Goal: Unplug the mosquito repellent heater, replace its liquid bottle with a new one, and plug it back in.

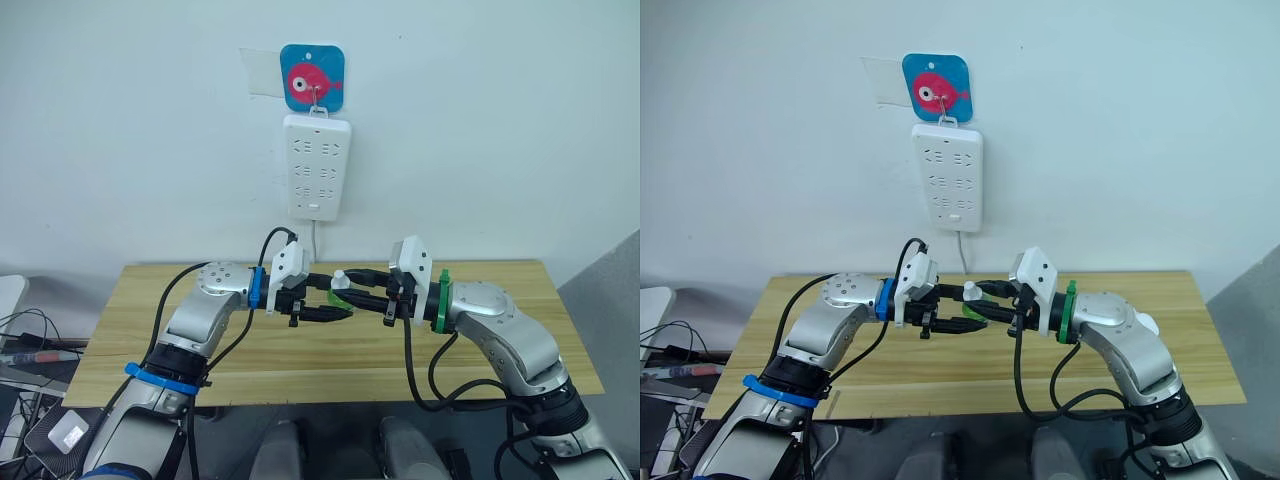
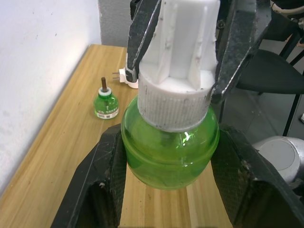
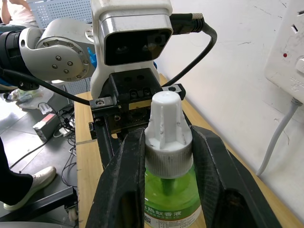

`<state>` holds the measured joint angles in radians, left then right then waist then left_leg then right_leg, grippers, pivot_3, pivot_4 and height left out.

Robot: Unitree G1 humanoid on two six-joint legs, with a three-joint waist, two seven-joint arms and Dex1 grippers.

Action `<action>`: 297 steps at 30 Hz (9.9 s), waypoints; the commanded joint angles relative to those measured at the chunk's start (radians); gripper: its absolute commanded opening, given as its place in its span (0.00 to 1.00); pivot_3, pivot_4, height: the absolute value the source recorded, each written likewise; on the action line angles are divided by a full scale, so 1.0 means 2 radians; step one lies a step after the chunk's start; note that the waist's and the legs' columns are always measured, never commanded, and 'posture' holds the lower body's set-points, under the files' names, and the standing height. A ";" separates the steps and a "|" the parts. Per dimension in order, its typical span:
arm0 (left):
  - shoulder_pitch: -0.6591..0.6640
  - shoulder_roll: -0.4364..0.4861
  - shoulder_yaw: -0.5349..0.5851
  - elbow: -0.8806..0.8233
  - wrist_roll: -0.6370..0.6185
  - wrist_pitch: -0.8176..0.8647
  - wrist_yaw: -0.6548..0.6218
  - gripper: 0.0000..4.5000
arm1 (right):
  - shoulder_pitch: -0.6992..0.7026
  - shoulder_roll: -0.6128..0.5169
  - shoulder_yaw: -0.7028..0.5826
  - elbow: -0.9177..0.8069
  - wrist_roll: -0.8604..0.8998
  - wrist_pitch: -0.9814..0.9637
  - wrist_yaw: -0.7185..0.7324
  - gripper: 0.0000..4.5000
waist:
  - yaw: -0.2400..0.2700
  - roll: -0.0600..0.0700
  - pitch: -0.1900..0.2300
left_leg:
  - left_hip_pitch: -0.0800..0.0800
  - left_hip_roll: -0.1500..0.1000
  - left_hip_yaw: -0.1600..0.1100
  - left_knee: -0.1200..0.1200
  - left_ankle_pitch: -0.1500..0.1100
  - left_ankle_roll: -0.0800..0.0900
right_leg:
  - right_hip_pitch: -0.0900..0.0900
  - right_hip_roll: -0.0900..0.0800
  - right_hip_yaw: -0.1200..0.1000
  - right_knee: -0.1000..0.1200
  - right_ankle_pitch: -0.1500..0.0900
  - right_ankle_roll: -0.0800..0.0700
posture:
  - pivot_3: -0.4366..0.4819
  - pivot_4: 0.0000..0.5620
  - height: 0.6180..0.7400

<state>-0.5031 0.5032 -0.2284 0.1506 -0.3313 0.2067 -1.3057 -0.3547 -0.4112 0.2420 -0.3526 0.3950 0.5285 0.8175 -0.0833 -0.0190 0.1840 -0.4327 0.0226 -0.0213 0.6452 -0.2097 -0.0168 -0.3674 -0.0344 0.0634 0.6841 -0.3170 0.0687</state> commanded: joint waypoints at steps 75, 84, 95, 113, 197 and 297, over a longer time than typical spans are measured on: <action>0.036 -0.001 0.022 -0.056 -0.013 -0.009 0.039 0.49 | -0.043 -0.078 -0.063 0.014 -0.003 -0.013 0.039 0.99 | 0.010 0.000 0.000 | 0.000 0.002 0.000 0.000 0.001 -0.002 | -0.002 0.003 0.000 0.006 -0.001 -0.003 | 0.36 0.23 1.00; 0.038 -0.004 0.021 -0.057 -0.011 -0.009 0.037 0.49 | -0.046 -0.049 -0.030 -0.018 0.039 0.012 0.052 0.99 | -0.002 0.000 0.000 | 0.000 0.002 -0.001 0.000 0.001 -0.002 | -0.003 0.005 0.000 0.006 -0.001 -0.003 | 0.36 0.22 1.00; 0.041 -0.006 0.019 -0.067 -0.010 -0.003 0.038 0.49 | -0.076 0.031 0.016 0.049 -0.055 -0.038 -0.023 0.99 | -0.001 0.000 0.000 | 0.000 0.003 -0.001 0.000 0.002 -0.003 | -0.003 0.005 0.000 0.007 -0.001 -0.003 | 0.37 0.22 1.00; 0.039 -0.006 0.018 -0.058 -0.007 -0.005 0.034 0.49 | -0.036 -0.075 -0.062 -0.033 0.085 0.054 0.059 0.96 | -0.006 0.000 0.000 | 0.001 0.003 -0.001 0.000 0.002 -0.003 | -0.003 0.007 0.000 0.007 -0.001 -0.004 | 0.35 0.23 1.00; 0.112 0.029 0.039 -0.128 -0.006 0.015 0.066 0.49 | -0.057 0.144 -0.103 0.595 -0.186 -0.387 -0.272 0.36 | 0.000 0.000 0.000 | 0.001 0.003 0.000 0.000 0.002 -0.004 | -0.003 0.007 0.001 0.007 0.000 -0.006 | 0.44 0.21 1.00; 0.025 -0.190 0.051 -0.060 0.051 -0.162 0.310 0.51 | -0.051 0.176 -0.247 0.040 0.583 0.180 -0.499 0.19 | -0.003 0.000 -0.001 | 0.000 0.003 0.000 0.000 0.002 -0.004 | -0.003 0.007 0.001 0.007 0.000 -0.006 | 0.37 0.23 1.00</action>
<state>-0.4431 0.1307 -0.1265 0.0508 -0.2246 -0.1026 -0.6941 -0.4509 -0.0566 -0.2592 -0.2282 1.5167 0.9044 -0.1836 -0.0896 -0.0192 0.1828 -0.4323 0.0281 -0.0218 0.6450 -0.2053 -0.0242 -0.3738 -0.0199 0.0659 0.6975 -0.3168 0.0572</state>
